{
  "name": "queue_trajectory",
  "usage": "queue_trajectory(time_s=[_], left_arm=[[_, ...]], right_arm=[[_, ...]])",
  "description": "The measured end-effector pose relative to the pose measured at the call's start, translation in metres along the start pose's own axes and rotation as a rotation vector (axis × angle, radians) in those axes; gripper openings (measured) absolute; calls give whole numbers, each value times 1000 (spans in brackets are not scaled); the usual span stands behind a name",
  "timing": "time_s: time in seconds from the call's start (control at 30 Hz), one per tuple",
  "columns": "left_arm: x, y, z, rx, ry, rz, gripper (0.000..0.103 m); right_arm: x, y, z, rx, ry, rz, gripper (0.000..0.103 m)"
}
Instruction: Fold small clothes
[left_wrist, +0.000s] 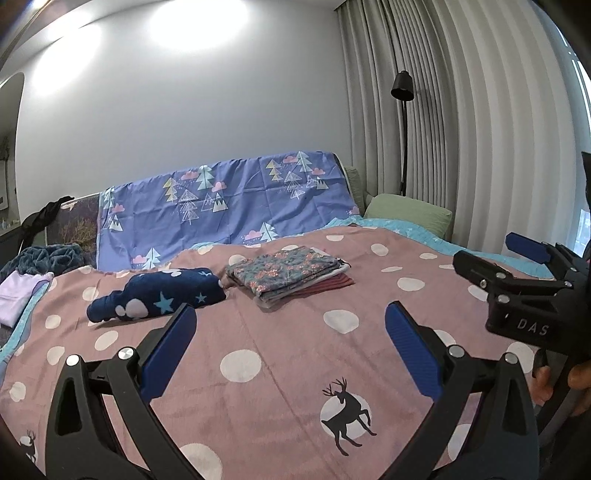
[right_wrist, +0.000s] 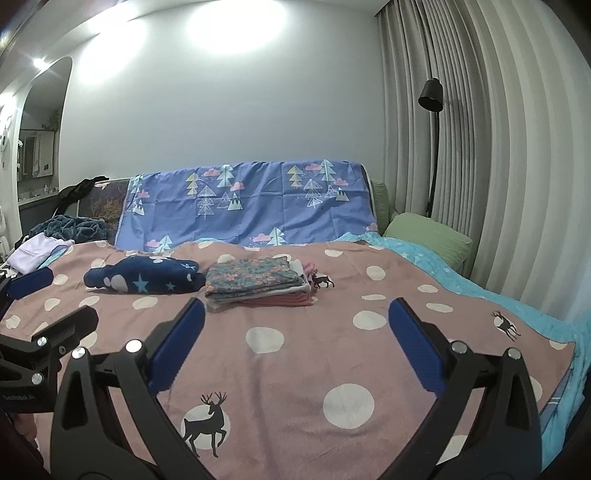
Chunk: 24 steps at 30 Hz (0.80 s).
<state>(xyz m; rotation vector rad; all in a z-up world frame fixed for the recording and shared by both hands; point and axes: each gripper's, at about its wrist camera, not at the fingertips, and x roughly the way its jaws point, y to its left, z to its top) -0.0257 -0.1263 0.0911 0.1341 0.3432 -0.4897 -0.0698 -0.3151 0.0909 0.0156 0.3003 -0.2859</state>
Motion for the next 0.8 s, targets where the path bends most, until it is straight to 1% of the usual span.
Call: queue_trajectory(time_s=[0.1,0.27,0.6,0.8], left_arm=[[0,2,-2,-11,2,1,102],[-1,0,-5,8,-5,10,102],[8,1,-9,2,34,17,102],[11,-1,-11,5,43,15,102]], right_arm=[[0,-1,0,10,6,-5,101],[5,-3,-1,22,22,-2,101],[13,-4,-8,33,55,3,101],[18,-6,-11,48,75,8,101]])
